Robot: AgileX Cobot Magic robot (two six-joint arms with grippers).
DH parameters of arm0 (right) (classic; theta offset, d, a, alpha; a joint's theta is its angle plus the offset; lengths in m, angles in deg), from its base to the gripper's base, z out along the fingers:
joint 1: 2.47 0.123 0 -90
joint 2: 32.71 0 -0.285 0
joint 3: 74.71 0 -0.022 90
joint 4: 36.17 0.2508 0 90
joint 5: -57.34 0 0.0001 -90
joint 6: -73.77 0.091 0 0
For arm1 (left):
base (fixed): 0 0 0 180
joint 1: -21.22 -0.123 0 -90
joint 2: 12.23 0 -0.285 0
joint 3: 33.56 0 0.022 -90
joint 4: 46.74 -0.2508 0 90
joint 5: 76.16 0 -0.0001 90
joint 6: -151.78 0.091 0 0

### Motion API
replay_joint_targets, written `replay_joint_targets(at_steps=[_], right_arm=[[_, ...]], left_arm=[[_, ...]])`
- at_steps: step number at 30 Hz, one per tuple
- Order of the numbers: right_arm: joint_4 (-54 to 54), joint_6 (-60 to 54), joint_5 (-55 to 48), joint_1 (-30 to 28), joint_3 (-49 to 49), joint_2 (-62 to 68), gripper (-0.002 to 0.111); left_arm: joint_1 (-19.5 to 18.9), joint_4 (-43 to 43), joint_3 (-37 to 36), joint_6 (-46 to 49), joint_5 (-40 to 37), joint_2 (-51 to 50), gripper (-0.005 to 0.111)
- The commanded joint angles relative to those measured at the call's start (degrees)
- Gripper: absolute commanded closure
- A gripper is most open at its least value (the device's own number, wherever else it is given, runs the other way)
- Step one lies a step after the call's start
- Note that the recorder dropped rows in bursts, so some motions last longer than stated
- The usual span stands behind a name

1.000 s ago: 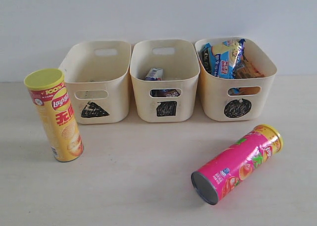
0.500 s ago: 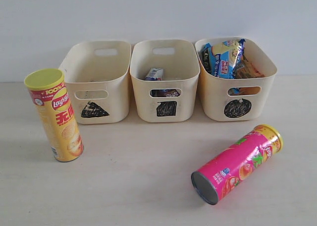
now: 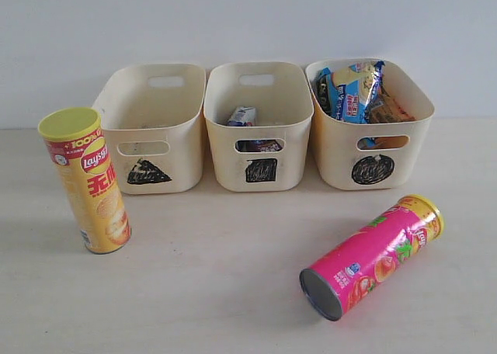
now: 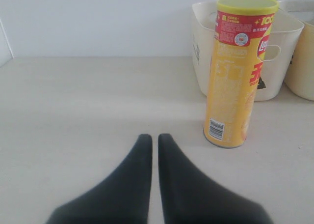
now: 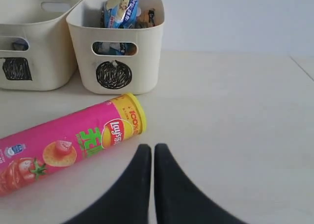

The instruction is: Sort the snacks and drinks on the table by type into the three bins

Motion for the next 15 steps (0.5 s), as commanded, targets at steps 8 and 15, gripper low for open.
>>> replay_joint_targets(at_steps=[8,15], right_arm=[[0.8,1.0,3.1,-0.1,2.8,-0.3,0.108],[0.8,-1.5,2.2,-0.1,2.8,-0.3,0.108]], left_arm=[[-0.2,0.1,0.2,-0.5,0.4,0.2,0.102],[-0.2,0.1,0.2,-0.5,0.4,0.2,0.102]])
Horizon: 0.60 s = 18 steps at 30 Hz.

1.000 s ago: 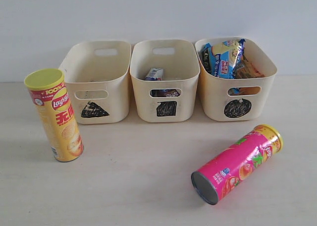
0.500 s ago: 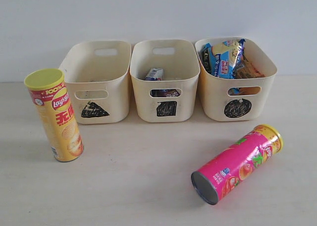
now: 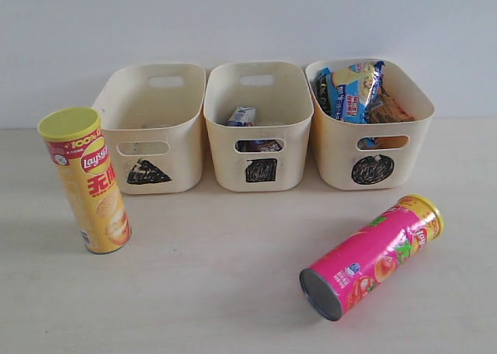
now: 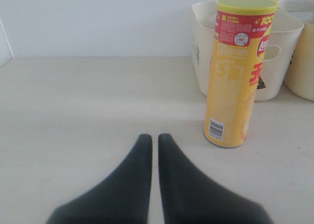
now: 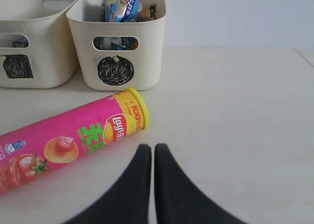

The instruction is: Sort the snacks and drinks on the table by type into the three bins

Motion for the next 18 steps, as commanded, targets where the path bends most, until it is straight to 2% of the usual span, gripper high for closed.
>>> replay_joint_targets(at_steps=[1,13,18], right_arm=[[0.1,-2.8,-1.0,-0.1,0.2,-0.3,0.108],[-0.1,-2.6,-1.7,-0.3,0.2,-0.3,0.108],[0.1,-2.6,-1.6,-4.5,0.2,-0.3,0.108]], left_arm=[[-0.2,0.1,0.2,-0.5,0.4,0.2,0.102],[-0.2,0.1,0.2,-0.5,0.4,0.2,0.102],[-0.2,0.1,0.2,-0.5,0.4,0.2,0.102]])
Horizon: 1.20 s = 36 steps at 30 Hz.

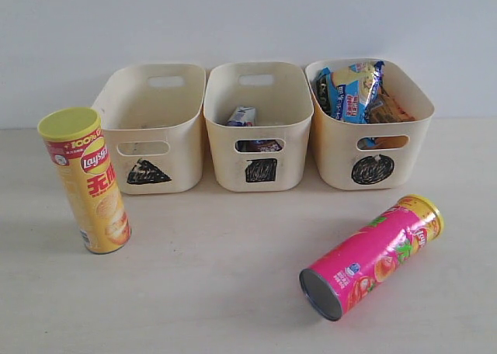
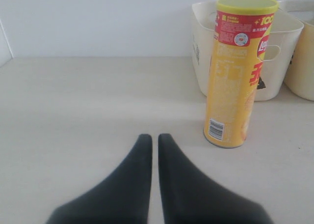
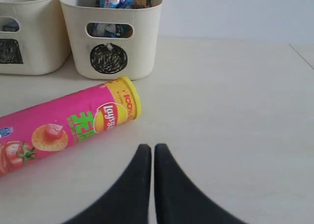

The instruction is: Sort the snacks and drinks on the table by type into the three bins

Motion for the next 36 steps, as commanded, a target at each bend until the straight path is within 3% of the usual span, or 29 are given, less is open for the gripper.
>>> replay_joint_targets(at_steps=[1,24,28,32,36], right_arm=[[0.1,-0.4,0.4,-3.4,0.2,-0.3,0.108],[0.1,-0.3,0.4,-5.1,0.2,-0.3,0.108],[0.1,-0.3,0.4,-5.1,0.2,-0.3,0.108],[0.1,-0.3,0.4,-5.1,0.2,-0.3,0.108],[0.1,-0.4,0.4,-5.1,0.2,-0.3,0.108]], left_arm=[[-0.2,0.1,0.2,-0.5,0.4,0.2,0.102],[-0.2,0.1,0.2,-0.5,0.4,0.2,0.102],[-0.2,-2.6,0.2,2.7,4.9,0.2,0.102],[-0.2,6.1,0.2,-6.1,11.6,0.2,0.102],[-0.2,8.2,0.2,-9.2,16.7,0.2,0.102]])
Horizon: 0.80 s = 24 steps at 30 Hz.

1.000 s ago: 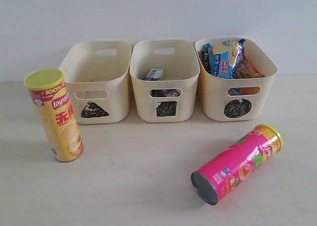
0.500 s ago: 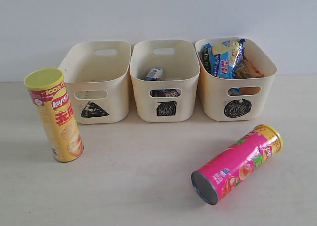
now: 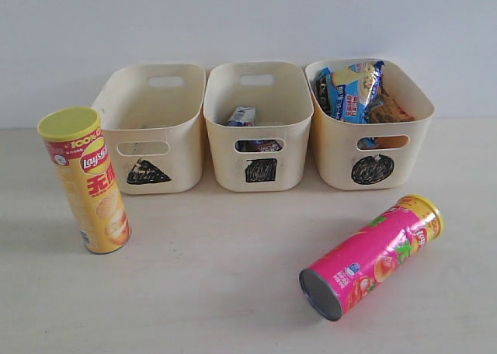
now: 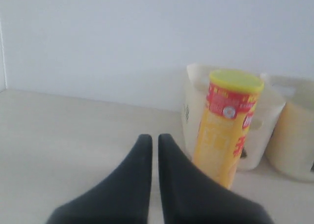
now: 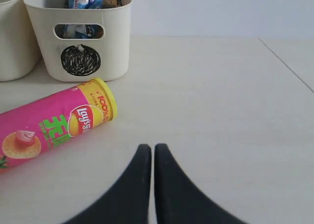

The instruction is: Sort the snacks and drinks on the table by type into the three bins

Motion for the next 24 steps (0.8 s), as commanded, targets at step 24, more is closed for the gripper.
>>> replay_joint_targets(at_steps=[24], right_arm=[[0.1,-0.3,0.4,-0.4,0.2,-0.3,0.108]], left_arm=[[0.0,-9.8,26.0,-12.3,5.9,-22.7,0.102]])
